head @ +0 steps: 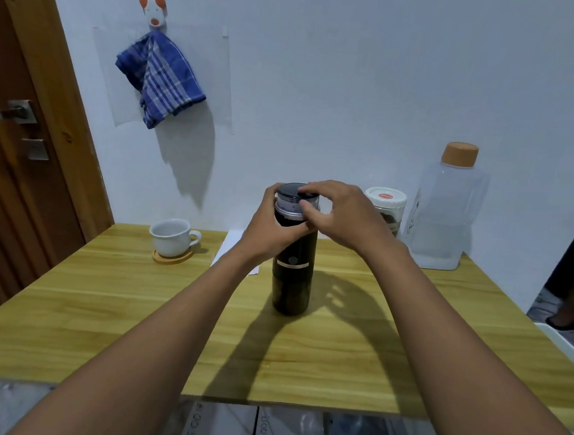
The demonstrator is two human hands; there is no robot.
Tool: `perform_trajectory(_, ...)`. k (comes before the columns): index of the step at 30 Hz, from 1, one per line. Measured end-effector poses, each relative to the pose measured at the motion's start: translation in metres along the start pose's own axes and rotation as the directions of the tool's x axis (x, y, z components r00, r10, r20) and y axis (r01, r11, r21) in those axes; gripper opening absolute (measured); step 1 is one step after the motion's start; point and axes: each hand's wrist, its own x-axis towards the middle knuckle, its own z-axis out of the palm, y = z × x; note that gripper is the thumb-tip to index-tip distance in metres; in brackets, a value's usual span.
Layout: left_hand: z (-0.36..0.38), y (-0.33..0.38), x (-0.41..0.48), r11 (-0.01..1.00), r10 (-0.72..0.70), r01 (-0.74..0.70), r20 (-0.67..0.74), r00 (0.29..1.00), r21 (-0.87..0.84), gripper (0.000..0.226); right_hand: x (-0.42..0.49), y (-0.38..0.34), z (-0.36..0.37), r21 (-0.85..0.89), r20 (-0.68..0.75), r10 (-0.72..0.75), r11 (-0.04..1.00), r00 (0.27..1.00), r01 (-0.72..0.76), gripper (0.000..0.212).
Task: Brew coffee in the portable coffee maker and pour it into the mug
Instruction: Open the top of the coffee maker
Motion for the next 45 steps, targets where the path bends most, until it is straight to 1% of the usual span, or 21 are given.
perform_trajectory(3,0.0,0.001,0.001,1.0,0.019,-0.019,-0.003,1.0,0.016,0.08,0.003,-0.001,-0.002,-0.084,0.048,-0.023,0.996,0.999,0.027,0.033)
perform_trajectory(6,-0.001,0.002,0.002,0.999,0.014,-0.014,0.014,1.0,0.05,0.091,0.001,0.0,0.0,-0.184,0.086,-0.072,0.979,0.994,0.087,0.036)
perform_trajectory(9,-0.001,0.004,0.002,0.997,0.02,-0.022,0.032,0.999,0.071,0.095,0.0,0.001,0.001,-0.214,0.116,-0.11,0.968,0.987,0.133,0.035)
perform_trajectory(11,-0.001,0.004,0.002,0.995,0.033,-0.035,0.025,0.999,0.092,0.092,0.0,0.001,0.003,-0.235,0.131,-0.13,0.959,0.983,0.158,0.036)
perform_trajectory(13,-0.001,0.002,0.003,0.994,0.043,-0.045,0.019,0.999,0.098,0.086,0.0,0.0,0.006,-0.29,0.144,-0.138,0.941,0.98,0.175,0.039)
perform_trajectory(19,-0.001,0.001,0.002,0.995,0.043,-0.043,0.001,0.999,0.086,0.077,-0.005,-0.006,0.014,-0.373,0.167,-0.123,0.91,0.978,0.178,0.051)
perform_trajectory(22,-0.001,0.002,0.002,0.997,0.043,-0.043,0.013,0.999,0.071,0.08,-0.003,-0.01,0.012,-0.437,0.16,-0.147,0.876,0.976,0.204,0.041)
perform_trajectory(24,-0.002,0.003,0.002,0.997,0.039,-0.04,0.02,0.999,0.067,0.081,0.005,-0.014,0.005,-0.488,0.192,-0.153,0.842,0.969,0.23,0.036)
perform_trajectory(27,-0.003,0.003,0.002,0.997,0.035,-0.037,0.026,0.999,0.071,0.08,0.018,-0.024,-0.013,-0.495,0.287,-0.124,0.83,0.95,0.258,0.029)
perform_trajectory(29,-0.004,0.002,0.001,0.996,0.037,-0.039,0.027,0.999,0.084,0.08,0.024,-0.031,-0.022,-0.512,0.337,-0.096,0.816,0.937,0.268,0.03)
perform_trajectory(36,-0.005,0.001,0.0,0.996,0.028,-0.03,0.032,0.999,0.083,0.079,0.036,-0.043,-0.027,-0.496,0.39,-0.06,0.827,0.919,0.265,0.017)
perform_trajectory(41,-0.005,0.001,0.001,0.997,0.023,-0.026,0.034,0.999,0.074,0.081,0.041,-0.041,-0.026,-0.478,0.405,-0.099,0.824,0.909,0.303,0.015)
perform_trajectory(45,-0.005,0.001,0.001,0.998,0.008,-0.01,0.036,0.999,0.063,0.085,0.043,-0.038,-0.027,-0.476,0.389,-0.125,0.821,0.913,0.315,0.018)
